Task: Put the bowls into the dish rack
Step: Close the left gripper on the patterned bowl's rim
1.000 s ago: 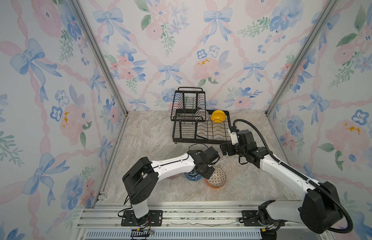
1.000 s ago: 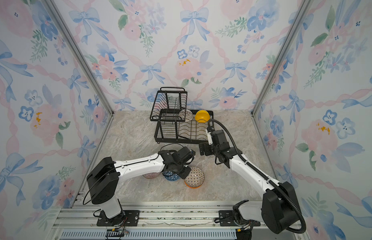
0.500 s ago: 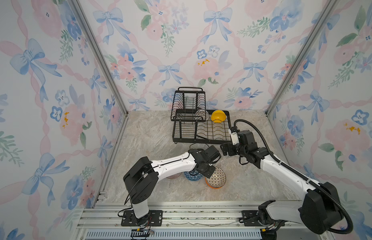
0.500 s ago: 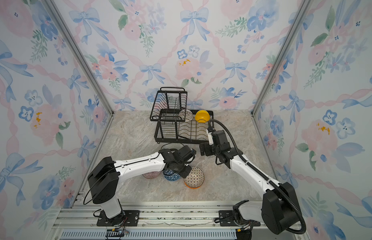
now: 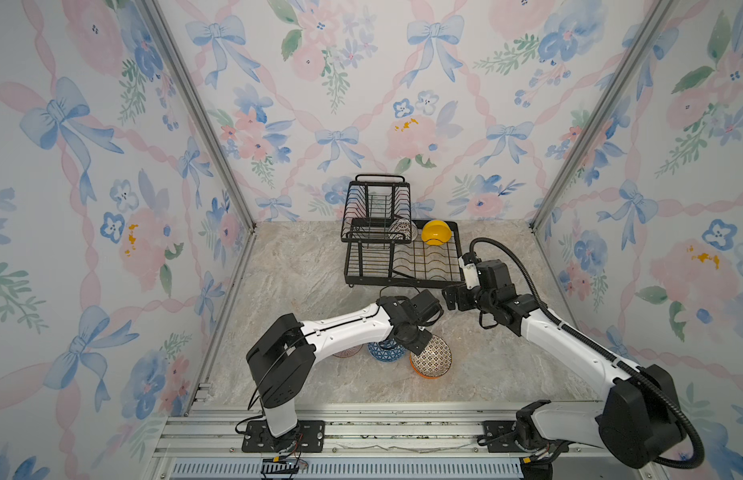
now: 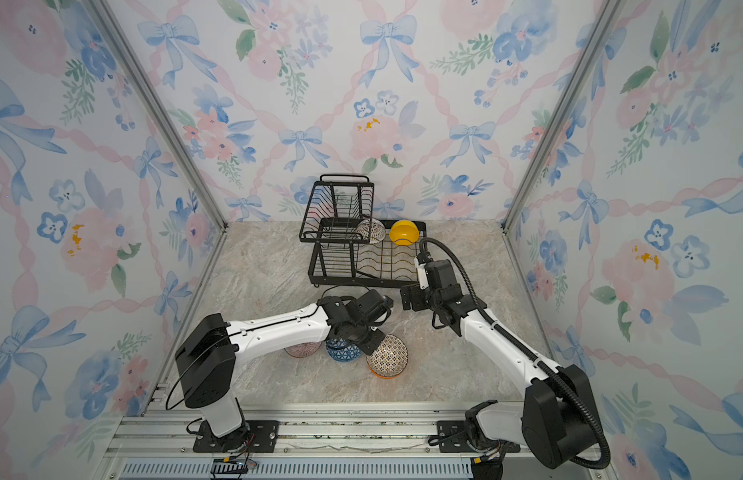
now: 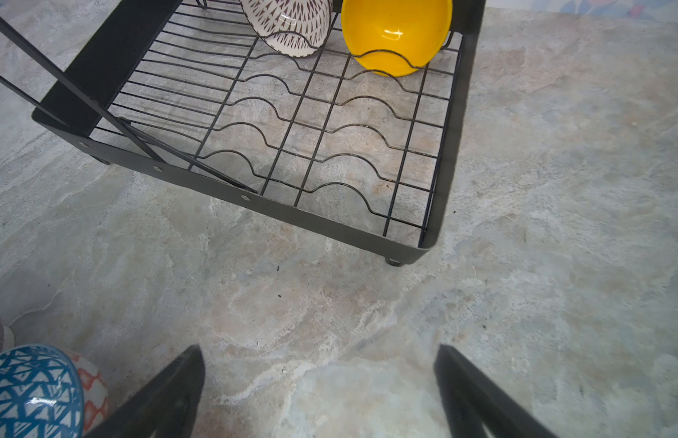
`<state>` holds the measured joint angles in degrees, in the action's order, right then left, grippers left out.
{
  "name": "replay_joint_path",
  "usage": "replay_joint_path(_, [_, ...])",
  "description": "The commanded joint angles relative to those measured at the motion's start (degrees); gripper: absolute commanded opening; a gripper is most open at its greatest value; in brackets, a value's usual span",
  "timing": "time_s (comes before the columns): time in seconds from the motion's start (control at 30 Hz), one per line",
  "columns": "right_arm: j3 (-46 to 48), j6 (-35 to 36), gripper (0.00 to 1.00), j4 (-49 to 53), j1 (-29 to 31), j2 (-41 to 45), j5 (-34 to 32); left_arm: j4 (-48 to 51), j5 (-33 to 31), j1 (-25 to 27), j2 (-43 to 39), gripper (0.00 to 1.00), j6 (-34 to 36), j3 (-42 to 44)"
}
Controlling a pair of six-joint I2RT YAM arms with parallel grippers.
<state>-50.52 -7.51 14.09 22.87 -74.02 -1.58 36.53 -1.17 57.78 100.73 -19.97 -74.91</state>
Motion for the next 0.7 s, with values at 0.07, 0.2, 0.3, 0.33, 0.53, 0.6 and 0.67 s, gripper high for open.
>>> replay_joint_path(0.07, [0.0,-0.18,0.97,-0.09,-0.47,1.4,0.97,1.7,-2.17,0.45,-1.65,0.0,0.89,-1.63])
replay_joint_path(0.2, [0.09,-0.13,0.97,-0.03,-0.49,1.57,0.97,1.83,-4.1,0.84,-2.58,0.0,0.98,-2.14])
replay_joint_path(0.3, [0.32,-0.14,0.97,-0.07,-0.46,1.68,0.97,1.8,-5.17,1.28,-2.97,0.0,1.11,-2.4])
replay_joint_path(0.33, [0.4,-0.16,0.97,-0.15,-0.56,1.66,0.97,1.76,-5.16,1.27,-3.13,0.0,1.07,-2.35])
replay_joint_path(0.53, [0.6,-0.23,0.97,-0.34,-0.62,1.72,1.05,1.7,-4.81,1.63,-3.03,0.24,1.42,-2.26])
replay_joint_path(0.6, [0.66,-0.15,0.97,-0.34,-0.64,1.86,1.06,1.7,-4.72,1.57,-2.85,0.31,1.44,-2.04])
replay_joint_path(0.67, [0.77,-0.12,0.97,-0.37,-0.79,2.03,1.14,1.7,-4.38,1.63,-2.6,0.34,1.33,-1.82])
